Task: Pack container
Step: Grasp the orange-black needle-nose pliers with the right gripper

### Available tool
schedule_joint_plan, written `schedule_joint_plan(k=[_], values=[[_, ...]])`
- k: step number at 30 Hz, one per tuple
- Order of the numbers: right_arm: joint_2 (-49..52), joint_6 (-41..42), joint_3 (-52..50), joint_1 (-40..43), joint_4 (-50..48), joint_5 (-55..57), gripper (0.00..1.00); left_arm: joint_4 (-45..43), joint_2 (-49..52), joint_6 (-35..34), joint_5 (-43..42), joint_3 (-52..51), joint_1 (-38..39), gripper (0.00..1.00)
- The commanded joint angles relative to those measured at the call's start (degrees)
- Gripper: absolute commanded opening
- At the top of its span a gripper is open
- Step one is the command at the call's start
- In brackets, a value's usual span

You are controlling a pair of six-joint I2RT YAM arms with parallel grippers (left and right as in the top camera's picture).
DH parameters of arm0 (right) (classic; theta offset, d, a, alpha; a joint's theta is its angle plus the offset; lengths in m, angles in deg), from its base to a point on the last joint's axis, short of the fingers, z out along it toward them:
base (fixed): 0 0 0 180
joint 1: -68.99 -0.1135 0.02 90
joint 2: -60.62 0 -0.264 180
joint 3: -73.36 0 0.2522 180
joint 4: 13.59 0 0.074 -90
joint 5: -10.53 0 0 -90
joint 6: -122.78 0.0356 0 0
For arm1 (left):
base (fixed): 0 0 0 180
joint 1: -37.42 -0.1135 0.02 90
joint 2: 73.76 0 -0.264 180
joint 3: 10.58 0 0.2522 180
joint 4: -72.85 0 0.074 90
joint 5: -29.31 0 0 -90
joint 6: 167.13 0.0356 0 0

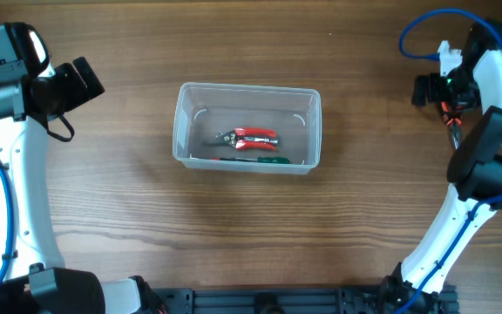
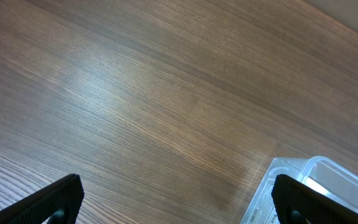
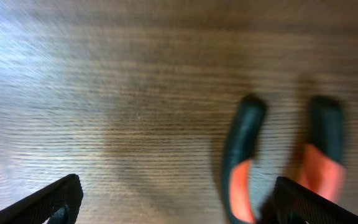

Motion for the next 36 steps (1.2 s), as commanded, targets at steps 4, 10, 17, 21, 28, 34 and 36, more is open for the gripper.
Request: schedule_joint_plan(k=[4,10,17,21,28,34,36], values=[[3.5,0.6,-2.3,0.0,-0.2,-1.1,0.98,0.0,0.2,-0.8,-0.7,0.1,-0.1,1.00],[3.5,2.1,-2.3,0.0,-0.6,-1.1,0.70,0.0,0.2,-0.8,-0.7,0.1,-0.1,1.00],[3.5,3.5,-2.3,0.0,-0.6,-1.1,0.30,0.0,0.2,-0.7,-2.0,0.1,-0.1,1.00],[3.5,3.5,-2.3,0.0,-0.5,-1.1,0.14,0.2,0.2,-0.7,-2.0,0.1,-0.1,1.00],[3.5,3.5,-2.3,0.0,-0.1,-1.2,0.04,0.5,0.2,-0.7,-2.0,0.1,-0.1,1.00],[3.3,7.7,-2.1,0.0,0.7,-2.6,0.04,0.9,0.2,-0.7,-2.0,0.1,-0.1,1.00],[1.7,8.7,-1.8,-0.5,1.8,-3.1,0.04,0.9,0.2,-0.7,-2.0,0.1,-0.1,1.00]])
